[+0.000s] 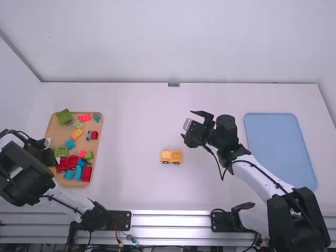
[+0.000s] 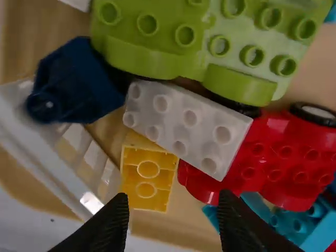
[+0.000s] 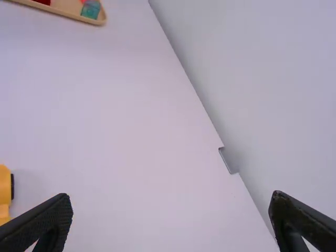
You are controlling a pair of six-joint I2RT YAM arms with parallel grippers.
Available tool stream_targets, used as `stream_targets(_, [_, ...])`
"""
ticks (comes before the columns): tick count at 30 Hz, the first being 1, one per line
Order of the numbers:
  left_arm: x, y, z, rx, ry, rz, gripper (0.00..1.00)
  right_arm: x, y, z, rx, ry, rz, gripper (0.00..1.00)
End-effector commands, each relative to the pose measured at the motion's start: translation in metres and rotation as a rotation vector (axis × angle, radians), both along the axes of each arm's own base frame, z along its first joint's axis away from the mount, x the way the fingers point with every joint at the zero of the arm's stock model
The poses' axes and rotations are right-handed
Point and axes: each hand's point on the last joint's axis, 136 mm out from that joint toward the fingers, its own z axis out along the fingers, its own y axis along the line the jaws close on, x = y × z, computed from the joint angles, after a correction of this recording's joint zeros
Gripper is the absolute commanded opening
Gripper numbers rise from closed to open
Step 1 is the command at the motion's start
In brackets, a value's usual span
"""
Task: Assemble lego blocks to make yellow taxi
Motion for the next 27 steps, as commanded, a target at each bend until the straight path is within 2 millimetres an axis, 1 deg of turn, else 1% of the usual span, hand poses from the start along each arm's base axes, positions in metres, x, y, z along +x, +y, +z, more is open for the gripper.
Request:
stream_targets(1, [0.001,-0.003,0.0,-0.005,-0.014,-0.132,0.49,0.009,0.0,0.023,0.029,-0.031,-0.011,0.99])
stream_targets(2, [0.001,0.001,0.0,0.005,-0.019,-0.116,0.55,0.01,-0.001,0.025,0.028,-0.029,-0.015,0.99])
stream_targets(3, [0.0,0.002,-0.001,0.007,-0.019,-0.095,0.57,0.011,-0.001,0.026,0.029,-0.031,-0.015,0.99])
stream_targets(4, [-0.003,0.004,-0.001,0.014,-0.009,-0.081,0.57,0.011,-0.001,0.028,0.03,-0.034,-0.014,0.99])
stream_targets(6, [-0.008,0.01,-0.004,0.033,0.0,-0.054,0.61,0.012,0.002,0.031,0.032,-0.043,-0.01,0.99])
stream_targets(8, [-0.005,0.01,-0.007,0.037,-0.019,-0.055,0.63,0.012,0.003,0.033,0.032,-0.053,-0.007,0.99])
stream_targets(10, [-0.005,0.009,-0.01,0.036,-0.023,-0.067,0.57,0.012,0.003,0.035,0.031,-0.059,-0.006,0.99])
stream_targets(12, [-0.005,0.008,-0.012,0.04,-0.021,-0.085,0.46,0.013,0.003,0.037,0.034,-0.067,-0.006,0.99])
stream_targets(15, [-0.006,0.008,-0.014,0.042,-0.021,-0.085,0.43,0.013,0.003,0.037,0.035,-0.07,-0.005,0.99])
stream_targets(17, [-0.006,0.008,-0.014,0.043,-0.02,-0.071,0.43,0.014,0.003,0.038,0.036,-0.074,-0.005,0.99])
stream_targets(23, [-0.01,0.007,-0.016,0.037,-0.011,-0.048,0.4,0.014,0.004,0.039,0.038,-0.077,-0.005,0.99])
stream_targets(25, [-0.01,0.008,-0.018,0.046,-0.01,-0.053,0.35,0.014,0.004,0.039,0.037,-0.077,-0.005,0.99])
stream_targets(27, [-0.013,0.008,-0.021,0.051,0.0,-0.051,0.38,0.014,0.004,0.039,0.038,-0.078,-0.005,0.99])
